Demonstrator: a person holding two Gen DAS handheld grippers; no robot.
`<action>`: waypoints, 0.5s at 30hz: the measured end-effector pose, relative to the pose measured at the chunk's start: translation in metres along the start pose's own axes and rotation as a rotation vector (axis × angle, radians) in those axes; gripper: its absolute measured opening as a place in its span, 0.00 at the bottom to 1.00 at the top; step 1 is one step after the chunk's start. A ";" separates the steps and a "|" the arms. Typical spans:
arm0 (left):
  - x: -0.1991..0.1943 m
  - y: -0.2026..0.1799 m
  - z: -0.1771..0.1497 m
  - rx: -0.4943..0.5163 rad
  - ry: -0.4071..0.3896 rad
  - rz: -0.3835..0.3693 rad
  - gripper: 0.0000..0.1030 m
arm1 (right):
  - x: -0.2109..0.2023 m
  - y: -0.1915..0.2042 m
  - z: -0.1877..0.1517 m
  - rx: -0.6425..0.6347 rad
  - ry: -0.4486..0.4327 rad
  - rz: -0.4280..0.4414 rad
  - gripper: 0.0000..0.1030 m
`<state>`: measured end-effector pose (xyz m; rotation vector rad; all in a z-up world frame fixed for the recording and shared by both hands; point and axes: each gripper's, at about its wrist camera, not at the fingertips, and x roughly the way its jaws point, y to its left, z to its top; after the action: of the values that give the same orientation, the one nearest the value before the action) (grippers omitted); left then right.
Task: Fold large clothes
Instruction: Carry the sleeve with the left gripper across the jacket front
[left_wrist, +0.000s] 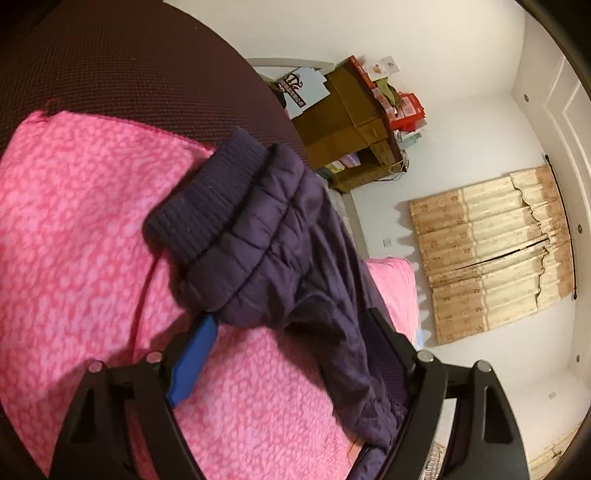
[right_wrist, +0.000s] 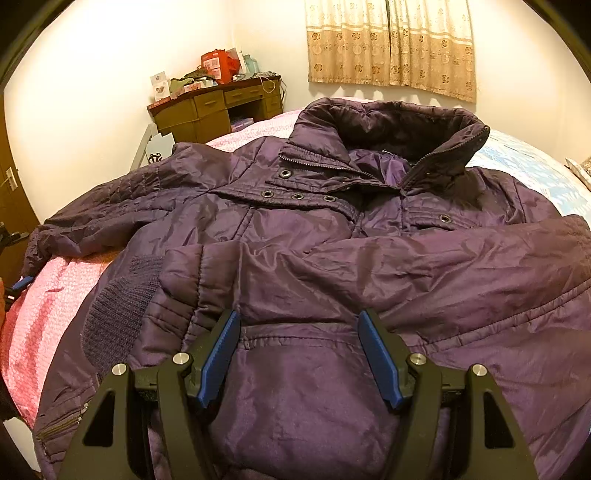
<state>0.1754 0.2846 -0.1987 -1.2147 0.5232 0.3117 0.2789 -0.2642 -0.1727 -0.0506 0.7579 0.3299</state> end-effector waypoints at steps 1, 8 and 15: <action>0.003 -0.002 0.002 0.015 -0.004 0.012 0.80 | 0.000 0.000 0.000 0.001 -0.001 0.000 0.66; 0.004 -0.001 0.006 0.035 -0.044 0.043 0.77 | -0.001 0.000 0.000 0.003 -0.004 0.001 0.66; 0.010 0.016 0.020 -0.001 -0.081 0.061 0.24 | -0.001 0.000 0.000 0.005 -0.007 0.002 0.66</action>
<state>0.1796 0.3081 -0.2120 -1.1840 0.4901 0.4114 0.2778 -0.2649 -0.1720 -0.0439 0.7518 0.3294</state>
